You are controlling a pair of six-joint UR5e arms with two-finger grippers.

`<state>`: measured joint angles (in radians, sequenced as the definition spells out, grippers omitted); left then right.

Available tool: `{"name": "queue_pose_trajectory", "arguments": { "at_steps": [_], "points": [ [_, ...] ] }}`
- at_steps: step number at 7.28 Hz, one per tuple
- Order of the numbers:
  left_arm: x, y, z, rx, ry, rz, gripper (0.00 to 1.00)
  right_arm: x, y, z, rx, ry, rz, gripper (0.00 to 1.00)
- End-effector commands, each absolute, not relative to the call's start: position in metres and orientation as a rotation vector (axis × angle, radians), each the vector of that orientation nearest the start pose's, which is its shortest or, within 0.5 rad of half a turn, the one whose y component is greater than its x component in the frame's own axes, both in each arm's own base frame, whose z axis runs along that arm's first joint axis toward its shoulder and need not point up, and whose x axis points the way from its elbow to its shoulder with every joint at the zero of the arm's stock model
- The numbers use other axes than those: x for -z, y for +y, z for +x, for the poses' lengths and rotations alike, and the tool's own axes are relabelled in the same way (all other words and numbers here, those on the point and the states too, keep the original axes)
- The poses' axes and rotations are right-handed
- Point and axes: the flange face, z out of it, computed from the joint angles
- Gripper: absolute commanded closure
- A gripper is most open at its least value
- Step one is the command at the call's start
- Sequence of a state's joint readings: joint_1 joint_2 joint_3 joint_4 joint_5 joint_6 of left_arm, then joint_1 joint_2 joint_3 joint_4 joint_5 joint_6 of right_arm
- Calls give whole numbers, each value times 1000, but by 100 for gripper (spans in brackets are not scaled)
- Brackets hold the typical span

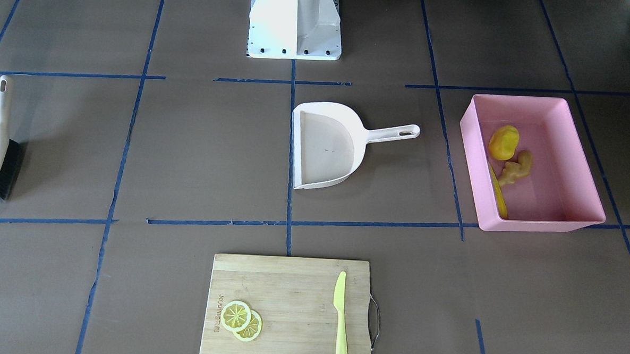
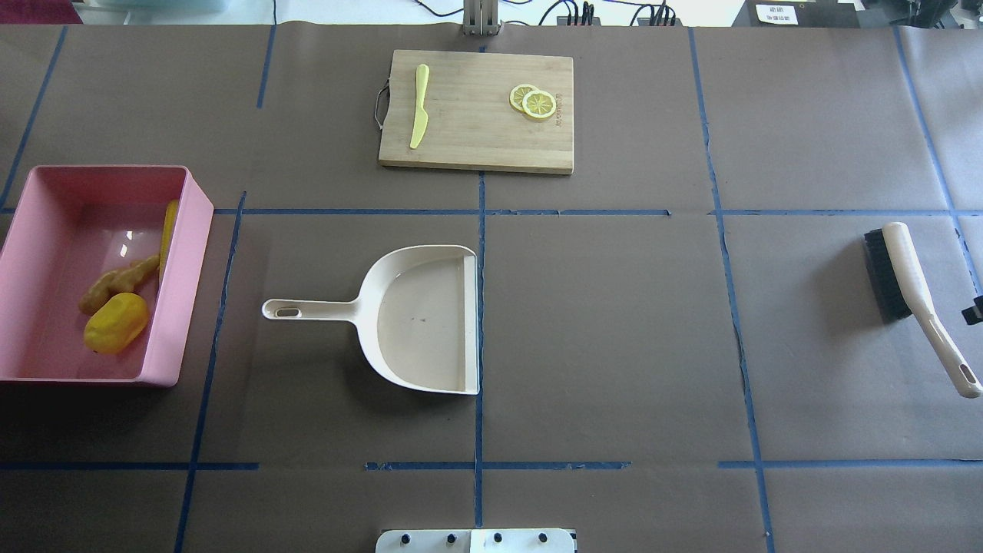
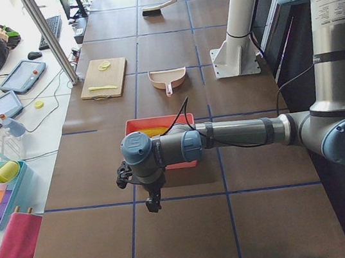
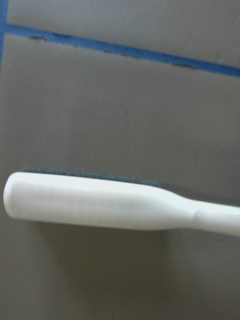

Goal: Sweep and dump trash into bin
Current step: 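Release the brush and withdraw the right gripper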

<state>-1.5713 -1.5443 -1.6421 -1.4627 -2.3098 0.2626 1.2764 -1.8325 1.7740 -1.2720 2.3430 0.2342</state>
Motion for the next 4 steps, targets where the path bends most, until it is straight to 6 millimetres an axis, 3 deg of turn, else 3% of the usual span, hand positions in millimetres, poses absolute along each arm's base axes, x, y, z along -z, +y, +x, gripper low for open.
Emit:
{"name": "queue_pose_trajectory", "arguments": {
  "at_steps": [1,2,4],
  "points": [
    [-645,-476,-66,-231,742,44,0,-660,-393,32,187,-771,37,0],
    [-647,-475,-67,-229,740,43,0,-666,-386,50,166,-755,33,0],
    [-643,-476,-67,-232,738,50,0,-677,-379,50,146,-746,10,0]
  ]
}}
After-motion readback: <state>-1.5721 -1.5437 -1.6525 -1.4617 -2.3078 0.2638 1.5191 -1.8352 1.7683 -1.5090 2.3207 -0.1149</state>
